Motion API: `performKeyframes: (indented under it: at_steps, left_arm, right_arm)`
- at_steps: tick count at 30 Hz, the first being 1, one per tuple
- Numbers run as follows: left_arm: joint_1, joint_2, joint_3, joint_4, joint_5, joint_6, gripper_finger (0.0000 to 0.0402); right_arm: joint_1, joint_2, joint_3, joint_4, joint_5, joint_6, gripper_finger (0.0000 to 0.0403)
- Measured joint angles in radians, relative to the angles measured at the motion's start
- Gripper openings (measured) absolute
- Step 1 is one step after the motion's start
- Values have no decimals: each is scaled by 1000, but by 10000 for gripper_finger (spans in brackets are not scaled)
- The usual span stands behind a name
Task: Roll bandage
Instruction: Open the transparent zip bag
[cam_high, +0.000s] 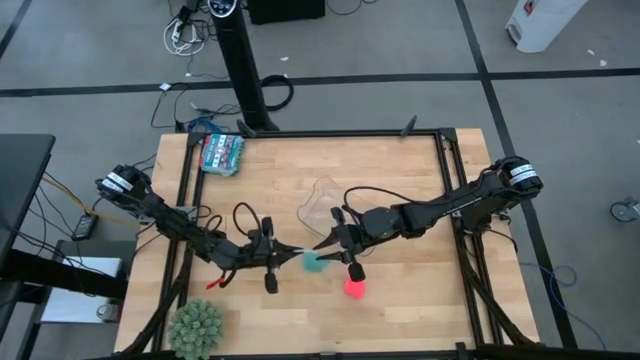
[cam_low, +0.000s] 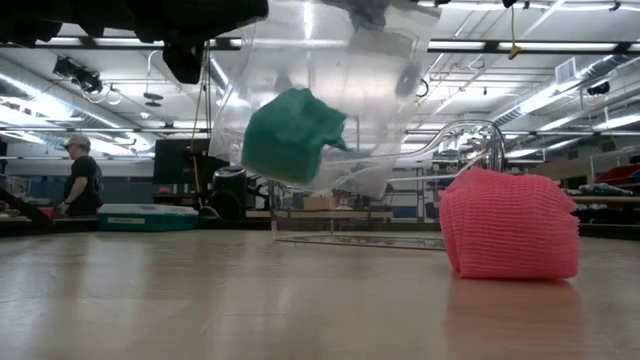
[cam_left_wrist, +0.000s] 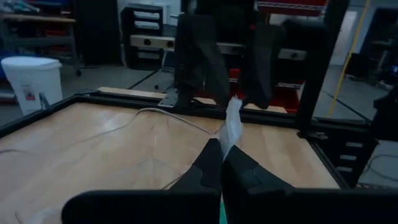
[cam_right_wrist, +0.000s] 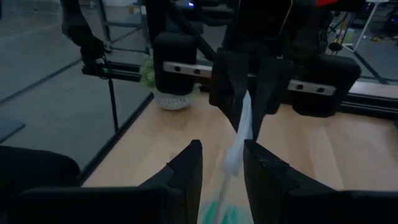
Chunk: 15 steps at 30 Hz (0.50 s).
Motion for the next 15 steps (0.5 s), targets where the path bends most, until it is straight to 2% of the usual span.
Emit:
performKeyframes:
  at_steps: [5, 15]
  left_arm:
    - [0, 0, 0, 17, -20, -18, 1]
    - [0, 0, 0, 31, -19, -18, 1]
  right_arm:
    - [0, 1, 0, -14, 47, -35, 105]
    - [-17, 1, 0, -5, 51, -70, 81]
